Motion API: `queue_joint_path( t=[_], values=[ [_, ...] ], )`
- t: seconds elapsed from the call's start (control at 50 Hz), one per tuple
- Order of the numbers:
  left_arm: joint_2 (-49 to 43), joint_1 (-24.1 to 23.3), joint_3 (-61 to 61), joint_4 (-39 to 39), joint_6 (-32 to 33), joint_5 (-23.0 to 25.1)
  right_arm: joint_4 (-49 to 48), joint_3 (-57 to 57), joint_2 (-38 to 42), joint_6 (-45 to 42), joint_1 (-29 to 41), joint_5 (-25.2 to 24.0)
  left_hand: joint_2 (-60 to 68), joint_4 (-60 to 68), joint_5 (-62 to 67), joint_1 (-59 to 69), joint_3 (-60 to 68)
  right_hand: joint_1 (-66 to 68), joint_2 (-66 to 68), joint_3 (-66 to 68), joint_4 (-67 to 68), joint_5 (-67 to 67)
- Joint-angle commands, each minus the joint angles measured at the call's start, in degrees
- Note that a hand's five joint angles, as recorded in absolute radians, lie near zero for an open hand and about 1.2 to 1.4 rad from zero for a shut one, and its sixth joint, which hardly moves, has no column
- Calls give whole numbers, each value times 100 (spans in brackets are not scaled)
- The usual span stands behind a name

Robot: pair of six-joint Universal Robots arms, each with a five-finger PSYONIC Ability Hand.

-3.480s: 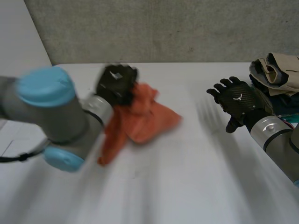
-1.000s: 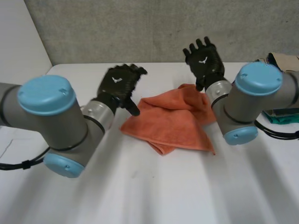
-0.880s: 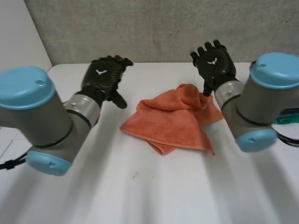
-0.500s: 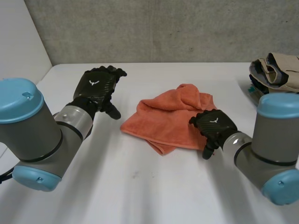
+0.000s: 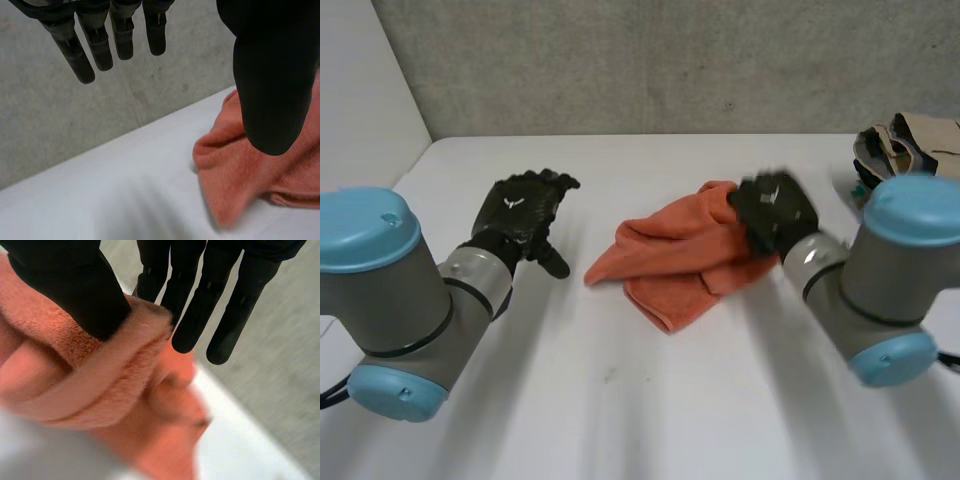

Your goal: Fold the laundry.

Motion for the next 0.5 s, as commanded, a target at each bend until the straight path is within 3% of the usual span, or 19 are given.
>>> queue_joint_path(
  t=[0.02,0.24,0.36,0.5],
  values=[
    [-551,25,124,-59,-888,13,421,-284,-1276,60,85,-36,-38,-16,36,-58,-30,1639,1255,1226,1158,1296],
    [-1316,-124,783,-401,-2085,48,932,-751,-2271,219,428,-36,-54,-33,20,-75,-46,1639,1255,1226,1158,1296],
    [-1879,-467,1556,-656,-2797,118,1152,-681,-2526,359,507,-36,-4,17,70,-25,4,1639,1255,1226,1158,1296],
    [-2328,-889,2181,-1253,-3518,891,1117,-646,-2790,544,437,-27,1340,1361,1413,1319,1348,1639,1255,1226,1158,1296]
  ],
)
